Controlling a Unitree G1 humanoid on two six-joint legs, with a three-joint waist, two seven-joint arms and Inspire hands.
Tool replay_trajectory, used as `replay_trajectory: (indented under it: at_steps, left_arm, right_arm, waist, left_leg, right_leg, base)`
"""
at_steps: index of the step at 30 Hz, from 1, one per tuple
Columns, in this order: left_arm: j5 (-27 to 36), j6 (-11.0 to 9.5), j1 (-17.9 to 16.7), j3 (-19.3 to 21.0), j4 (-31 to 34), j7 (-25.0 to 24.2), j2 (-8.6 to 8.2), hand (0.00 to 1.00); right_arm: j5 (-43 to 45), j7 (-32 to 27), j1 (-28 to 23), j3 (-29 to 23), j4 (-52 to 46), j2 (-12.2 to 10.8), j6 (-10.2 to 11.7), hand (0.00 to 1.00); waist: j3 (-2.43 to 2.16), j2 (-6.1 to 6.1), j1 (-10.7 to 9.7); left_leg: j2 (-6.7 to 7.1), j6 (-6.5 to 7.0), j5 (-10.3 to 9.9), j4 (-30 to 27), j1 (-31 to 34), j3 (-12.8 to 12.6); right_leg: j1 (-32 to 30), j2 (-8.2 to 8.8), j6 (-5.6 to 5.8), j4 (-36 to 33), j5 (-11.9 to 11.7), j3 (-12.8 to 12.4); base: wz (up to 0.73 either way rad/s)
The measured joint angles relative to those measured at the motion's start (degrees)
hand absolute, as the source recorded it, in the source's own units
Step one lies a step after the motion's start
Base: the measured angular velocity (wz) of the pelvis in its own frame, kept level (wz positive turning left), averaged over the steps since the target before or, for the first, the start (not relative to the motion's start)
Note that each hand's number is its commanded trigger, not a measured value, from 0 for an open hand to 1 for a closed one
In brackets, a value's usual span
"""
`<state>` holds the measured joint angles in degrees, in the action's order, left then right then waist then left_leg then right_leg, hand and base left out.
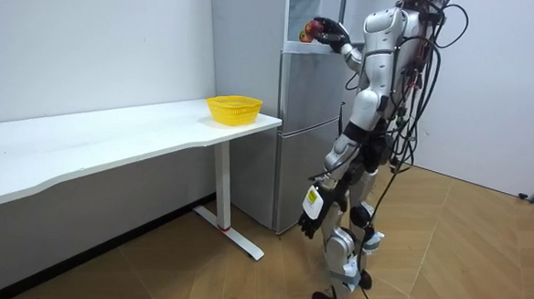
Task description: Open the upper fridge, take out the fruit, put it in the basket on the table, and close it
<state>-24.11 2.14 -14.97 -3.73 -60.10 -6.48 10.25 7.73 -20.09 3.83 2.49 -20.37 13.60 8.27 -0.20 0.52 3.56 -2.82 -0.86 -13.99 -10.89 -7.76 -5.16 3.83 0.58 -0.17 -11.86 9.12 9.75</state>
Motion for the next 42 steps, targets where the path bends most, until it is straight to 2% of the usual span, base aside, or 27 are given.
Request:
replay_trajectory:
  at_steps: [4, 9, 14, 17, 24, 27, 33, 37, 42]
  left_arm:
    - [-0.2, -0.2, 1.0, -2.1, -0.9, 0.0, -0.08, 0.0]
    - [-0.2, -0.8, 2.2, -2.1, -1.9, -0.2, -0.1, 0.0]
    - [-0.1, -0.8, 2.5, -2.4, -2.2, -0.3, -0.11, 0.0]
    - [-0.1, -0.9, 2.9, -4.4, -3.2, -0.8, -0.05, 0.0]
    - [-0.2, -0.9, 3.8, -4.4, -4.1, -3.1, 0.03, 0.0]
    - [-0.2, -0.9, 3.9, -4.3, -4.2, -4.2, 0.07, 0.0]
    - [-0.1, -0.9, 4.6, -4.3, -4.1, -4.3, 0.14, 0.0]
    - [-0.2, -0.9, 4.5, -4.3, -4.1, -4.3, 0.14, 0.0]
    - [-0.2, -0.8, 5.4, -4.2, -4.1, -4.3, 0.19, 0.0]
  right_arm:
    - [2.7, -1.1, -0.2, 4.0, -3.6, -0.6, 2.2, 1.0]
    - [7.6, -1.3, -0.3, 6.9, -6.5, -0.6, 4.9, 1.0]
    - [11.1, -0.7, -0.2, 11.1, -7.4, -0.9, 4.9, 1.0]
    - [12.6, 1.6, -0.2, 13.8, -7.4, -1.0, 4.9, 1.0]
    - [15.4, 5.4, -0.2, 14.4, -7.3, -0.9, 4.9, 1.0]
    - [17.7, 6.3, -0.2, 14.4, -7.3, -0.9, 4.9, 1.0]
    - [18.4, 6.6, 0.0, 14.5, -6.6, -0.6, 4.8, 1.0]
    - [20.1, 6.6, 3.6, 14.9, -3.5, 0.0, 4.1, 1.0]
    - [22.0, 6.6, 8.0, 15.9, 1.7, 0.1, 3.8, 1.0]
  waist:
    - [0.06, -0.13, 0.1]
    - [-0.03, -0.27, 1.4]
    - [-0.07, -0.19, 1.8]
    - [0.01, 0.05, 2.6]
    - [0.16, 1.23, 4.4]
    - [-0.07, 1.8, 4.9]
    - [0.22, 2.54, 6.4]
    - [0.44, 2.87, 6.7]
    - [0.59, 3.14, 8.1]
  left_leg:
    - [-0.02, 0.0, 0.0, 0.4, 0.1, -0.1]
    - [-0.06, 0.01, 0.0, 0.8, 0.2, -0.2]
    - [-0.06, 0.01, 0.0, 1.0, 0.1, -0.2]
    - [-0.05, 0.04, 0.1, 1.0, 0.1, -0.2]
    - [0.0, 0.04, 0.0, 1.3, 0.6, 0.4]
    - [0.04, 0.04, 0.0, 1.2, 1.1, 1.0]
    - [0.08, 0.04, 0.0, 0.7, 1.5, 2.3]
    - [0.18, 0.04, 0.0, 0.2, 2.2, 3.1]
    - [0.18, 0.04, 0.0, 0.3, 2.3, 3.2]
  right_leg:
    - [-0.3, -0.05, 0.0, 0.1, 0.0, -0.1]
    - [-0.6, -0.14, 0.0, 0.1, 0.0, -0.3]
    - [-0.6, -0.15, 0.01, 0.2, 0.0, -0.3]
    - [-0.6, -0.13, 0.01, 0.2, 0.0, -0.4]
    - [-0.8, -0.04, 0.06, 0.2, 0.1, 0.2]
    - [-0.8, 0.06, 0.07, 0.3, 0.1, 0.9]
    - [-0.8, 0.16, 0.09, 0.3, 0.1, 2.0]
    - [-0.8, 0.37, 0.09, 0.3, 0.1, 3.0]
    - [-0.8, 0.39, 0.15, 0.3, 0.1, 3.3]
  base:
    - [-0.01]
    - [-0.02]
    - [0.0]
    - [0.0]
    - [0.04]
    - [0.11]
    - [0.09]
    - [0.1]
    - [0.02]
